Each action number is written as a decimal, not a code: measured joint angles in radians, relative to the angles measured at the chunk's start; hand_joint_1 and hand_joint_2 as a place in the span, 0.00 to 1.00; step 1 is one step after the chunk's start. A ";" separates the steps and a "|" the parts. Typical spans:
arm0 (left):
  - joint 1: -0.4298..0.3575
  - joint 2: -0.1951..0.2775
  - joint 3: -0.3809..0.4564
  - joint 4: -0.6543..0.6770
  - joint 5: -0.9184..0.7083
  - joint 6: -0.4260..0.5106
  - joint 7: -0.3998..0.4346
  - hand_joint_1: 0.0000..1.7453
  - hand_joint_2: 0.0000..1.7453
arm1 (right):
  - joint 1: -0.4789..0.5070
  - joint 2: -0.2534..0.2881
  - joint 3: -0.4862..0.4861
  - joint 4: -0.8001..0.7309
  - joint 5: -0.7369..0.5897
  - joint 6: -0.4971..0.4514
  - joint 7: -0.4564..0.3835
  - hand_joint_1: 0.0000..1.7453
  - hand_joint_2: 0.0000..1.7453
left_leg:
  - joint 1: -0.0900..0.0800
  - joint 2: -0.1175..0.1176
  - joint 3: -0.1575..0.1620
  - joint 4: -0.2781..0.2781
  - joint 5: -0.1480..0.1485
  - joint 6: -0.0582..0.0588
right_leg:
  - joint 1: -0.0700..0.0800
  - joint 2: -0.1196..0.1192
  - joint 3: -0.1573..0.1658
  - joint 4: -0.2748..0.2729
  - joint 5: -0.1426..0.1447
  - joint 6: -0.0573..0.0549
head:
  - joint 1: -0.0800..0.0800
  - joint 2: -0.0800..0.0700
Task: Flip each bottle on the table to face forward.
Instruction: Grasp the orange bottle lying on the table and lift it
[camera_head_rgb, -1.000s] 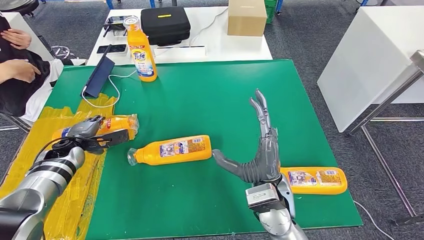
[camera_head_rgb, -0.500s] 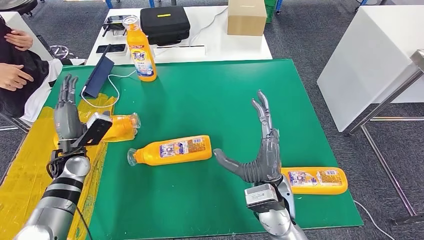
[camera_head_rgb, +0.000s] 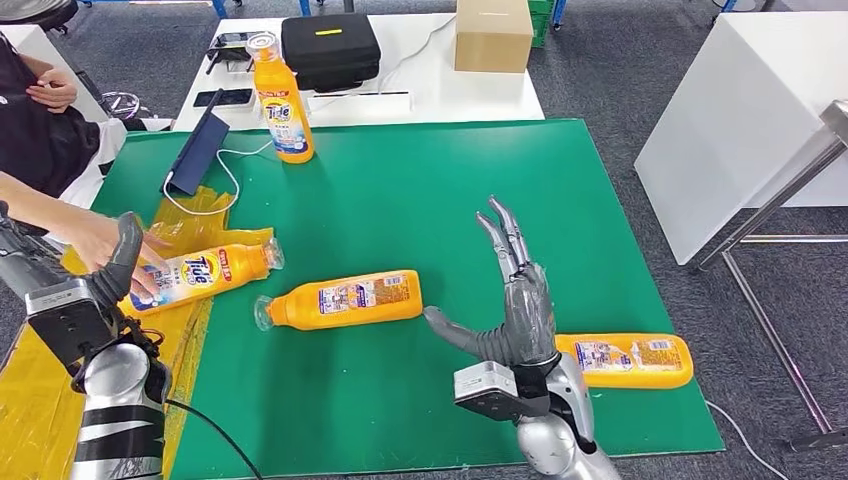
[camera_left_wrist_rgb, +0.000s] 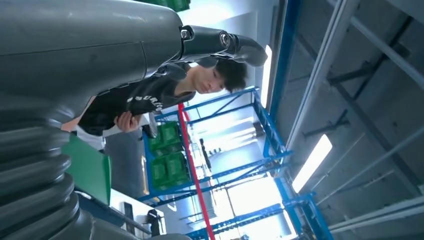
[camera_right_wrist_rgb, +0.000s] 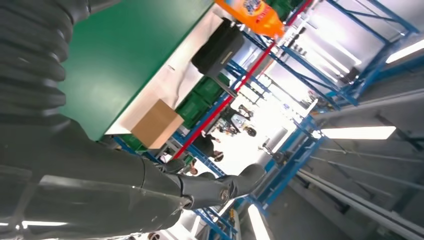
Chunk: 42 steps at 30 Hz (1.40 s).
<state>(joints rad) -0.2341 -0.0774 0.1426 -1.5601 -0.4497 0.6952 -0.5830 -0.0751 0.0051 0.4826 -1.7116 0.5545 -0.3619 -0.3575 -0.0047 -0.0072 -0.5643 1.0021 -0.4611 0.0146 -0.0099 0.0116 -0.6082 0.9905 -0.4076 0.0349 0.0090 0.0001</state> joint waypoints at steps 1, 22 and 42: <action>0.005 0.000 -0.004 -0.007 0.010 -0.003 0.002 0.00 1.00 | -0.001 -0.006 0.001 0.003 0.008 0.004 0.005 0.00 1.00 | 0.000 0.000 0.000 0.000 0.000 0.000 | 0.000 0.000 0.000 0.000 0.000 0.000 | 0.000 0.000; 0.213 -0.033 -0.117 -0.191 0.207 -0.100 -0.044 0.00 1.00 | 0.358 -0.405 -0.186 -0.111 0.313 0.078 0.203 0.00 1.00 | -0.002 -0.002 -0.001 0.000 -0.004 0.004 | -0.001 -0.001 0.000 -0.003 -0.001 0.001 | 0.000 0.000; 0.214 -0.035 -0.173 -0.190 0.223 -0.100 -0.053 0.00 1.00 | 0.465 -0.458 -0.397 -0.127 0.225 0.181 0.111 0.00 1.00 | -0.002 0.001 0.000 0.000 -0.004 0.004 | -0.001 0.000 0.001 -0.003 0.000 0.001 | 0.000 0.000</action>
<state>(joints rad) -0.0199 -0.1123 -0.0308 -1.7502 -0.2270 0.5954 -0.6359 0.3903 -0.4524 0.0854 -1.8382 0.7794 -0.1806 -0.2460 -0.0067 -0.0058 -0.5641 1.0023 -0.4648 0.0186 -0.0111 0.0114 -0.6076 0.9876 -0.4081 0.0355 0.0085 0.0000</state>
